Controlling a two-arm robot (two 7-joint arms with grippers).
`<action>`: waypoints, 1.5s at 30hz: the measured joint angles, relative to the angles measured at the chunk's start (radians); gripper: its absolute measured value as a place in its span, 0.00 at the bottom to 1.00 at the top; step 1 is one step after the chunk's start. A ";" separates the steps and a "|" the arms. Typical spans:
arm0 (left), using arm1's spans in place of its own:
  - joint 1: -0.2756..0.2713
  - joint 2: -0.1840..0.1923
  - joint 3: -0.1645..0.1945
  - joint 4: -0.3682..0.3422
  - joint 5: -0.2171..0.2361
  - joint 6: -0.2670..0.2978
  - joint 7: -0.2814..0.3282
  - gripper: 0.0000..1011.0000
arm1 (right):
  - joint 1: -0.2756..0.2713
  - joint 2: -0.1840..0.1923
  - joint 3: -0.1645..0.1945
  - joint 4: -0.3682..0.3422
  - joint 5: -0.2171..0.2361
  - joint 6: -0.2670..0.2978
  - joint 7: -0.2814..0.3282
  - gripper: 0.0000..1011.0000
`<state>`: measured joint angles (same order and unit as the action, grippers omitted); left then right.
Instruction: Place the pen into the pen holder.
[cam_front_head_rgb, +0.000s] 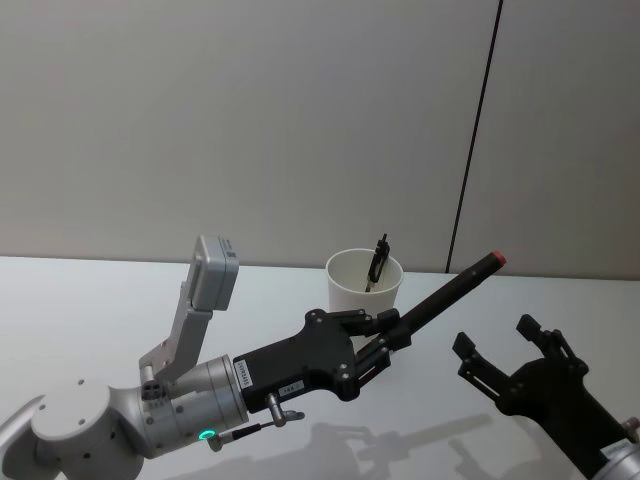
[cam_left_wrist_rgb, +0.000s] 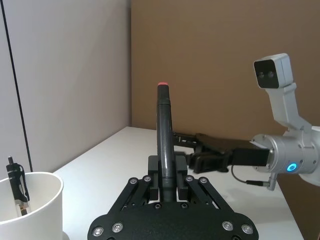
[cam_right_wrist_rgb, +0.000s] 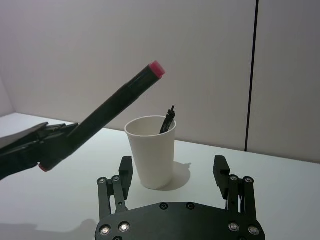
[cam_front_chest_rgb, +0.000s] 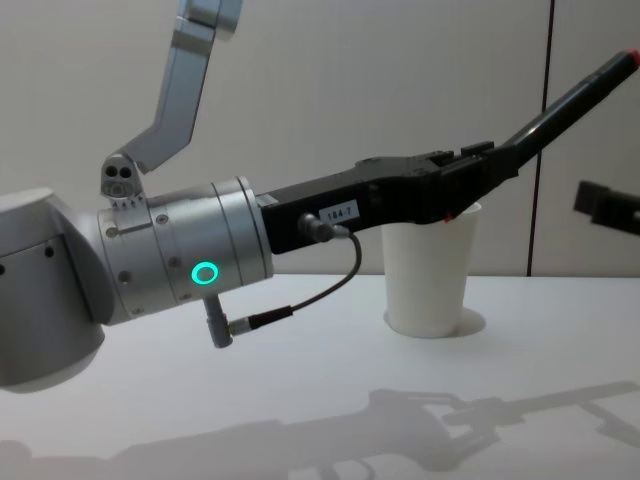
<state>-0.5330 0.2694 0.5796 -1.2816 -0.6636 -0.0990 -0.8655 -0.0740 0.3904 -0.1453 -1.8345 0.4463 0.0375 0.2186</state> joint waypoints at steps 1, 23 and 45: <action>0.000 0.000 0.000 0.000 0.000 0.000 0.000 0.20 | -0.007 0.004 0.010 -0.008 0.020 0.006 0.012 0.99; 0.000 0.000 0.001 0.000 -0.001 0.000 0.000 0.20 | -0.086 0.063 0.155 -0.126 0.399 0.203 0.161 0.99; 0.000 0.000 0.001 0.000 -0.001 0.000 0.000 0.20 | -0.049 0.060 0.158 -0.180 0.581 0.356 0.101 0.99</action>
<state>-0.5334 0.2696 0.5807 -1.2815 -0.6646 -0.0988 -0.8654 -0.1234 0.4507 0.0128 -2.0146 1.0274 0.3937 0.3192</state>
